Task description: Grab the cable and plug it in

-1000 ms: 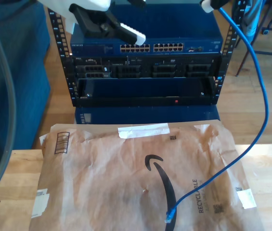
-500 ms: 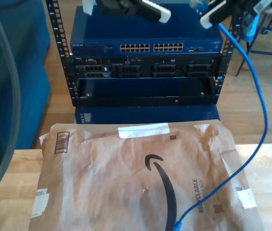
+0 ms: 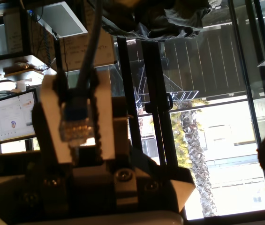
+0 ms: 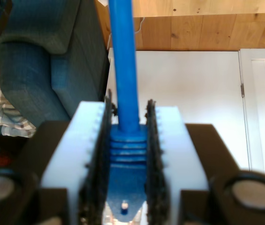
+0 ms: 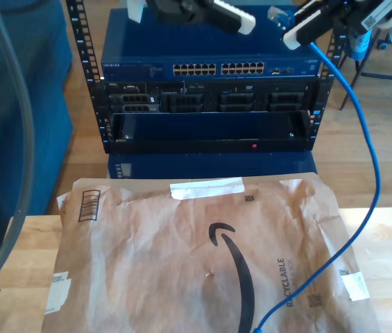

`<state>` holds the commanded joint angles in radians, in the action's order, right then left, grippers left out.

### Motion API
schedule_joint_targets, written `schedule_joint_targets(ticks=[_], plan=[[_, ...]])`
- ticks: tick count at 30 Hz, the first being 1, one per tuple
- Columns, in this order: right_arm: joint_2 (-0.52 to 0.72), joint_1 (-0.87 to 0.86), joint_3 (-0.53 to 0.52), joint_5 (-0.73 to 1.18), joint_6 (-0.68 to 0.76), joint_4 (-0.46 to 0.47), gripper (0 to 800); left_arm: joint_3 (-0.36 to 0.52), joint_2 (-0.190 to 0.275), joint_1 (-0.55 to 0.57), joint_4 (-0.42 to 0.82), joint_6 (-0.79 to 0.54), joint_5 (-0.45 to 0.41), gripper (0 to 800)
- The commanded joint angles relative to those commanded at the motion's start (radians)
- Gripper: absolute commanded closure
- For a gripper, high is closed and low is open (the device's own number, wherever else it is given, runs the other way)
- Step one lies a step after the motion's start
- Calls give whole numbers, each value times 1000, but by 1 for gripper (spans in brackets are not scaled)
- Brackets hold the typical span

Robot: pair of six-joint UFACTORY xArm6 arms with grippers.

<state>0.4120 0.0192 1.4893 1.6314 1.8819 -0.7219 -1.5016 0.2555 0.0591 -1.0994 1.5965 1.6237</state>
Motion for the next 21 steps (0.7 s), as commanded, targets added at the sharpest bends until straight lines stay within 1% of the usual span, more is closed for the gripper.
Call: schedule_joint_targets(ticks=[2, 7, 13, 16, 19, 21], plan=[[-2, 2, 3, -2, 0, 0, 797, 0, 0, 0, 0, 5, 18, 16], [-3, 2, 5, -17, -2, -6, 797, 0, 0, -5, -28, 55, 23, 16], [-8, 40, 5, -94, -2, -8, 797, 0, 0, -5, -48, 61, 46, 16], [-12, 44, 6, -98, -2, -8, 798, 0, 0, -5, -48, 64, 49, 16], [-15, 46, 8, -98, -2, -8, 798, 0, 0, -5, -48, 84, 72, 51], [-15, 46, 8, -98, -2, -8, 798, 0, -2, -3, -48, 94, 84, 59]])
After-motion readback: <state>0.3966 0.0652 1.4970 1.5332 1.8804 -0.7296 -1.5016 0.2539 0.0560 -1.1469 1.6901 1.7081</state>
